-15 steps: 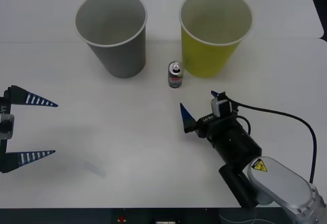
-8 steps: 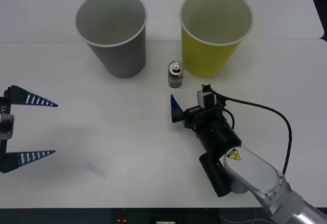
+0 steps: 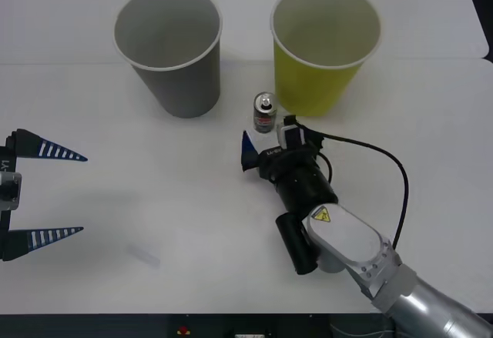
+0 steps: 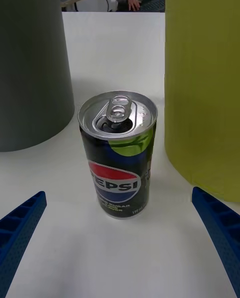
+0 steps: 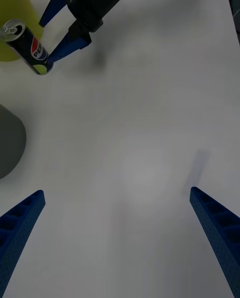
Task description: Put the can into the green bin and the plastic bottle into the gray bin
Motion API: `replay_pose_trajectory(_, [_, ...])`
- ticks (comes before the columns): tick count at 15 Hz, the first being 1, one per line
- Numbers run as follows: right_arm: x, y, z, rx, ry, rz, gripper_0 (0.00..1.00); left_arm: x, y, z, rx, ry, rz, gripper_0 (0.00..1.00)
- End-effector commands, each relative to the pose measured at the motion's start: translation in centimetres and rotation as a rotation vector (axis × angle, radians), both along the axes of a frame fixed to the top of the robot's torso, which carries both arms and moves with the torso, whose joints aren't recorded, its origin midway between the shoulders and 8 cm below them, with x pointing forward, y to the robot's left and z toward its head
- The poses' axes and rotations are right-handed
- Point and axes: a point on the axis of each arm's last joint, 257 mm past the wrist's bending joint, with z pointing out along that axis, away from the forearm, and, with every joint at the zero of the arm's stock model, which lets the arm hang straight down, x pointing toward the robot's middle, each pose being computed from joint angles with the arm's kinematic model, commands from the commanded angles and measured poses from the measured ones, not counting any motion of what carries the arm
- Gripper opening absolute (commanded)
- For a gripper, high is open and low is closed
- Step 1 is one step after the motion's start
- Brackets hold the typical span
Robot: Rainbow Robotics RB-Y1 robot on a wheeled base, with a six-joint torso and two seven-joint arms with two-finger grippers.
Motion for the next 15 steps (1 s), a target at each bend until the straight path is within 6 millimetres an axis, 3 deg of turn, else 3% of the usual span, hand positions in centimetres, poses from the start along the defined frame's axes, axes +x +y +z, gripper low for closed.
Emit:
replay_pose_trajectory(1, [1.1,0.7,0.2,-0.005,-0.001,-0.004,1.0,0.0,0.0,0.0,0.0,0.0,0.0,1.0])
replay_pose_trajectory(10, [3.6,2.1,0.5,-0.029,0.0,-0.01,1.0,0.0,0.0,0.0,0.0,0.0,0.0,1.0])
replay_pose_trajectory(15, [3.8,2.4,0.6,-0.032,-0.002,-0.007,1.0,0.0,0.0,0.0,0.0,0.0,0.0,1.0])
